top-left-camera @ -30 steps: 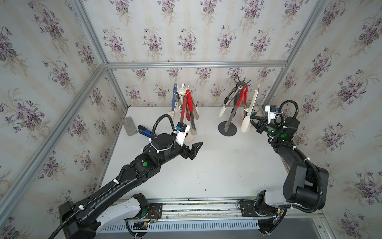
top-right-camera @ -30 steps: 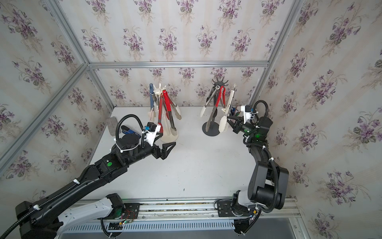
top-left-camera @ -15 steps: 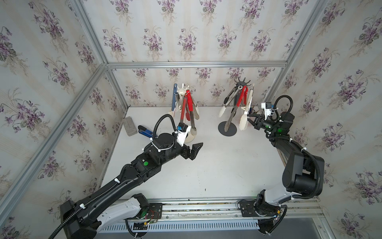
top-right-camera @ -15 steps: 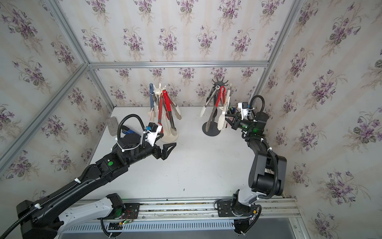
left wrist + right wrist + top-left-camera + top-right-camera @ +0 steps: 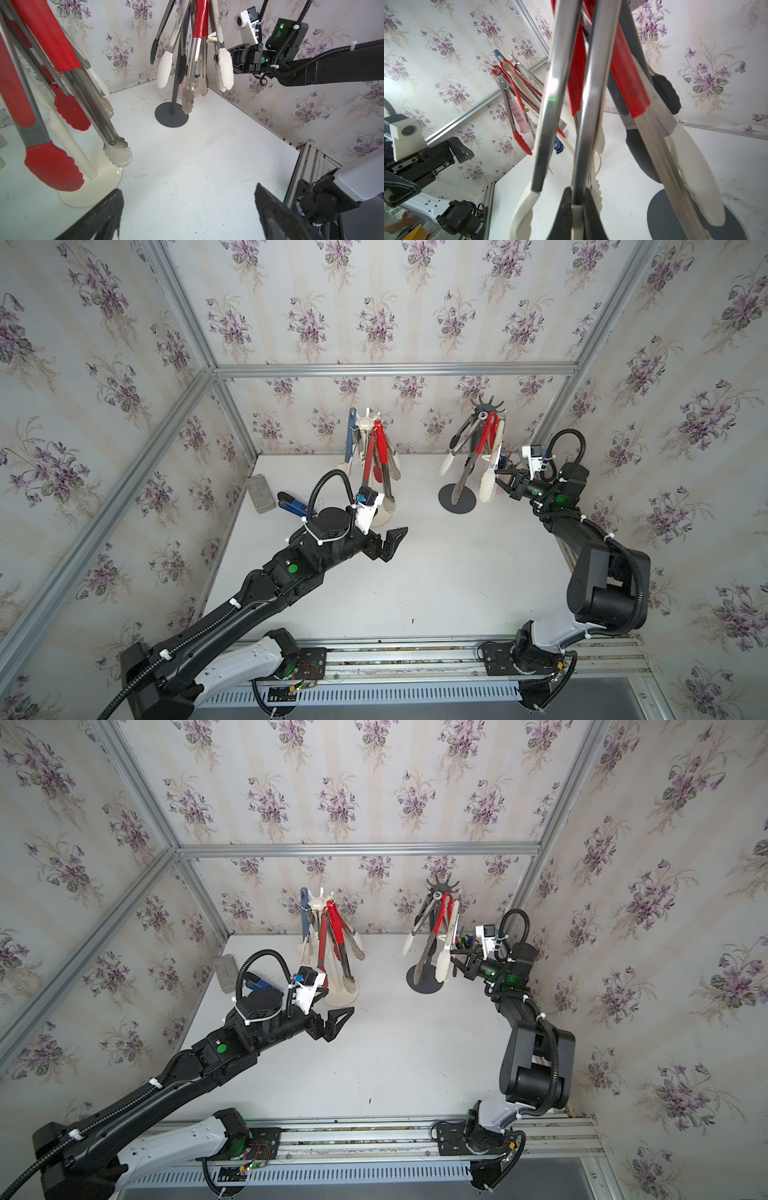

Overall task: Hang food tongs on kitchen utensil racks
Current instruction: Hang the food tongs on the rack.

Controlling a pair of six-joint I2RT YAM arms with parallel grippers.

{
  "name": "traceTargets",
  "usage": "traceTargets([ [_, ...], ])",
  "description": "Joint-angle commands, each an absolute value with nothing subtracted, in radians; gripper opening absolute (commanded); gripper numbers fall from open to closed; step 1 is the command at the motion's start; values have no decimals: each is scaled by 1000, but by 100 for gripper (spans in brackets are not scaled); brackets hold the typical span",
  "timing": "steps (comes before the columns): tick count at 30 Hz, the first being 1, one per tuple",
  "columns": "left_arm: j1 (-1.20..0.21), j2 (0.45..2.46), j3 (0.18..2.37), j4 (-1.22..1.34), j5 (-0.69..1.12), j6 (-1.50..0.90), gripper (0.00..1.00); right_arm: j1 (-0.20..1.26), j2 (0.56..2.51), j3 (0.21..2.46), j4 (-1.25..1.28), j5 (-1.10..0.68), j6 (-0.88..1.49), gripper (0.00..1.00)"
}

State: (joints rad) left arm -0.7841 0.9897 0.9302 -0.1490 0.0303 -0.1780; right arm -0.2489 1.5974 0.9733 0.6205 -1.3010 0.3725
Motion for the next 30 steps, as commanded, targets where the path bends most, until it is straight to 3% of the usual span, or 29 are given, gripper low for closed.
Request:
traceTargets([
  [1,-783,985,932,-142,26,-167,99,-250,1585,979,619,-1321,351,0],
  [30,-783,959,918,-150,32,-180,99,-252,1543,978,553,-1342,319,0],
])
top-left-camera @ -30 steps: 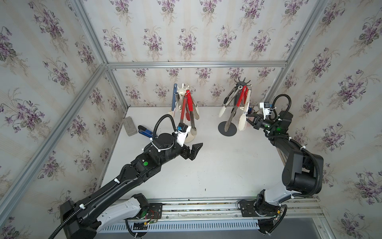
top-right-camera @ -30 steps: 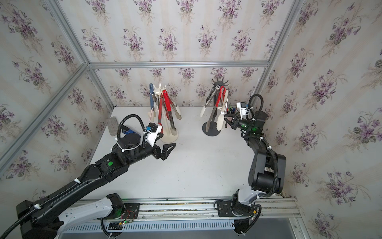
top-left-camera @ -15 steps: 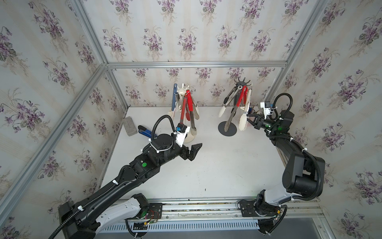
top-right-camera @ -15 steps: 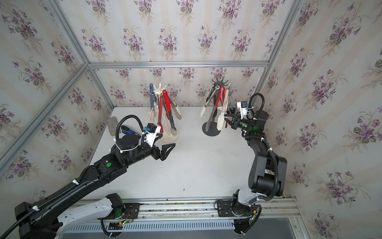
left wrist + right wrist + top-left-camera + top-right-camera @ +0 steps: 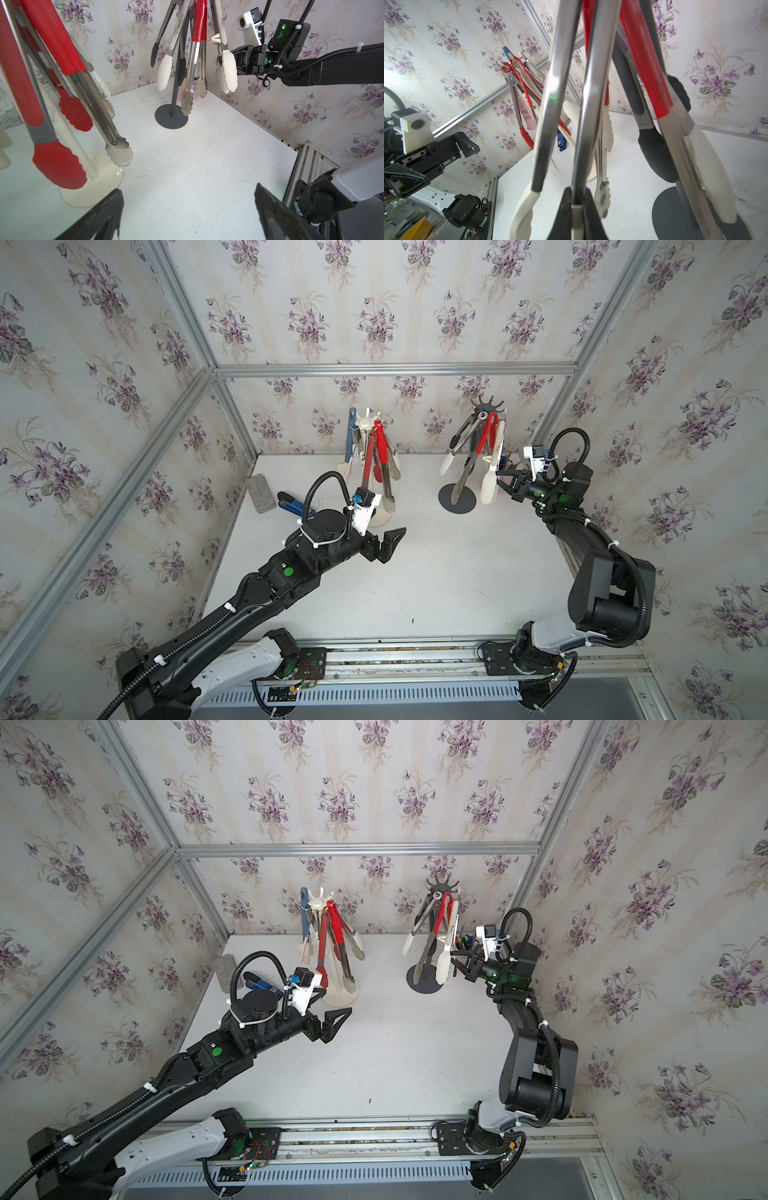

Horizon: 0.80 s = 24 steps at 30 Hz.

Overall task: Hang food tongs on kitchen utensil racks
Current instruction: Hang the food tongs on the rack.

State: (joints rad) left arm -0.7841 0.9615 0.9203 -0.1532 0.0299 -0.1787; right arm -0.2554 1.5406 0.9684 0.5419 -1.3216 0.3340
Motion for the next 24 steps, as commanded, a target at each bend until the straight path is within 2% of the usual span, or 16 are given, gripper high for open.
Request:
traceTargets([
  [1,-783,958,919,-151,32,-179,99,-250,1546,980,551,-1342,318,0],
  [24,-783,971,925,-152,31,-180,99,-221,1564,1048,314,-1336,144,0],
])
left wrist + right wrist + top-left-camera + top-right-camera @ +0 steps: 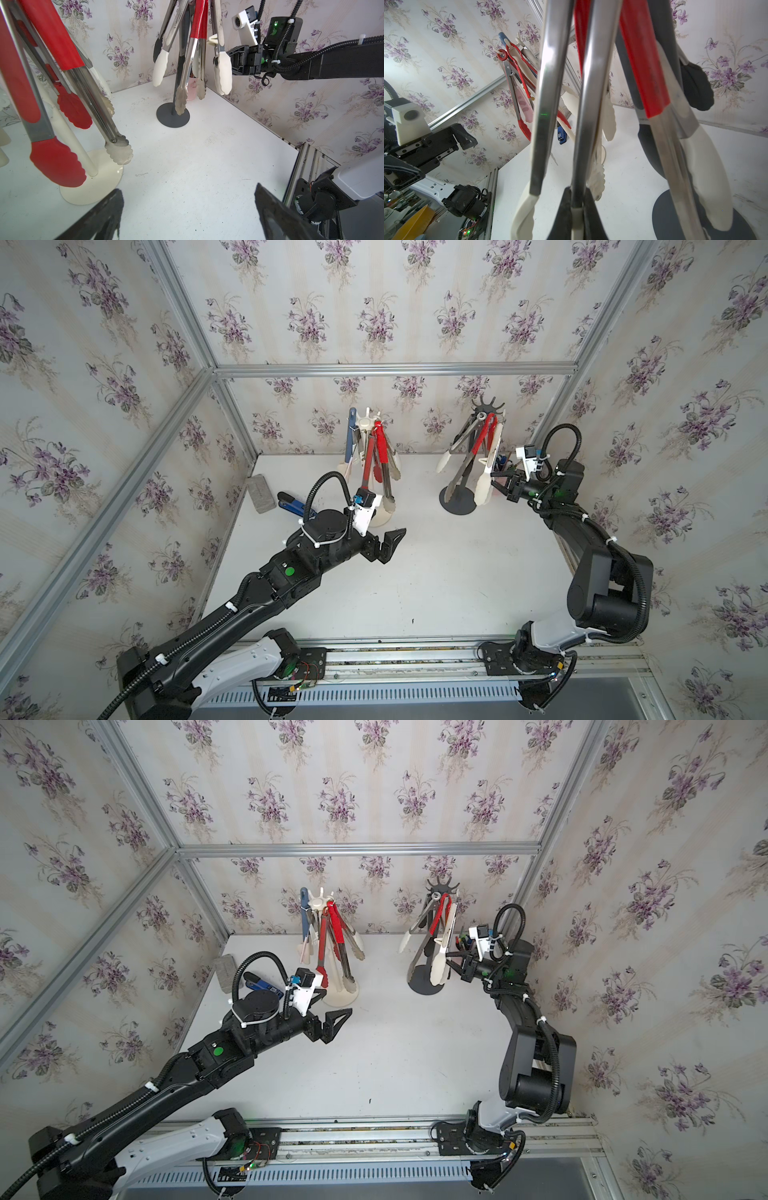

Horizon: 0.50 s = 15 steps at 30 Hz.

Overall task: Hang food tongs on kitchen utensil racks
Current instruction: Hang the food tongs on the rack.

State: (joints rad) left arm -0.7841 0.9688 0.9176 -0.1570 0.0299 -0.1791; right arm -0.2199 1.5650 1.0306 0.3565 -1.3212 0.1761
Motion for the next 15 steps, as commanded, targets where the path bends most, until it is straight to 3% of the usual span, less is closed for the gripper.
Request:
traceTargets([
  [1,-782,971,926,-152,31,-180,99,-221,1565,1055,308,-1339,144,0],
  [15,-783,974,924,-152,32,-177,99,-221,1574,1117,155,-1355,58,0],
])
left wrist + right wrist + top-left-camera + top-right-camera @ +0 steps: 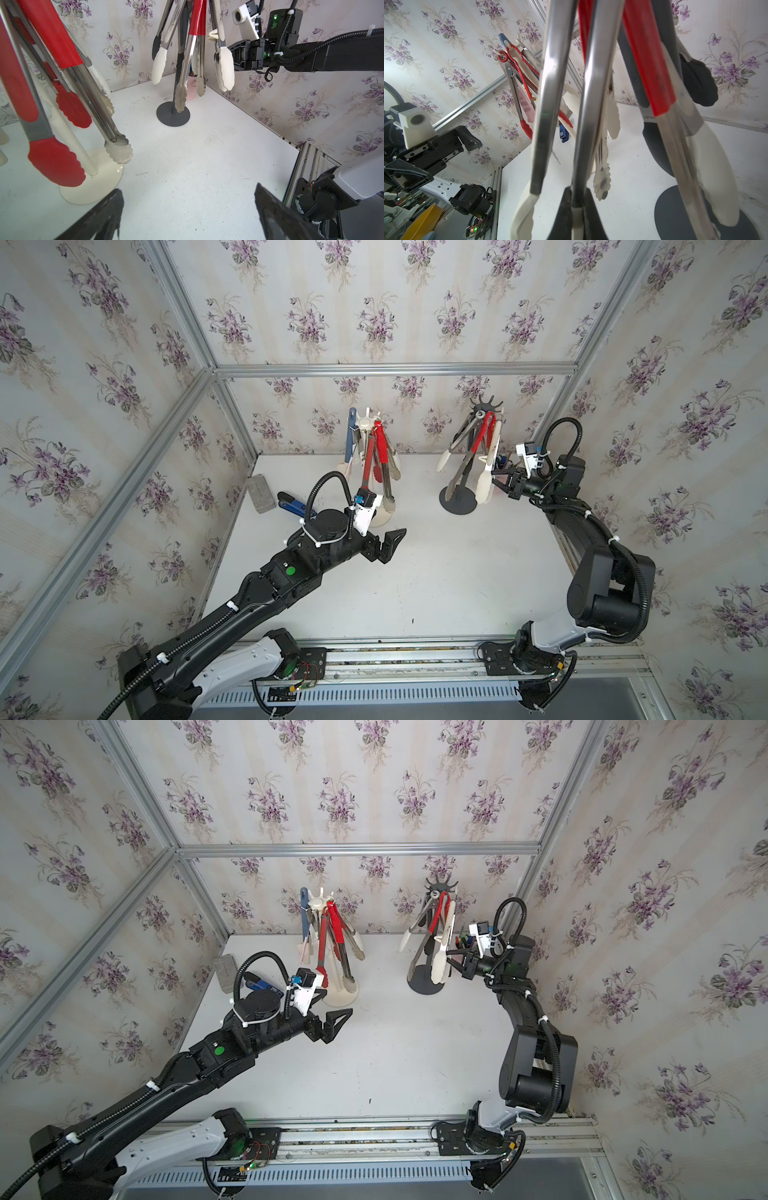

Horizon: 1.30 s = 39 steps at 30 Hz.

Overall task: Hang food tongs on kitchen utensil racks
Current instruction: Hang the food tongs on the rack.

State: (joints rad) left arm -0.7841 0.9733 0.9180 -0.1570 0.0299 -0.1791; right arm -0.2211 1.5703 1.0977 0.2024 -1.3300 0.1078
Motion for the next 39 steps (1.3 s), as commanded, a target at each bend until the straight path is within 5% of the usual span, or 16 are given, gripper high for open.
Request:
traceTargets([
  [1,-782,974,923,-152,32,-178,99,-221,1574,1123,139,-1355,46,0],
  [24,-784,942,898,-152,28,-184,99,-235,1551,1226,-279,-1276,-186,0],
  [39,-783,947,897,-154,41,-181,99,-229,1541,1255,-275,-1313,-138,0],
])
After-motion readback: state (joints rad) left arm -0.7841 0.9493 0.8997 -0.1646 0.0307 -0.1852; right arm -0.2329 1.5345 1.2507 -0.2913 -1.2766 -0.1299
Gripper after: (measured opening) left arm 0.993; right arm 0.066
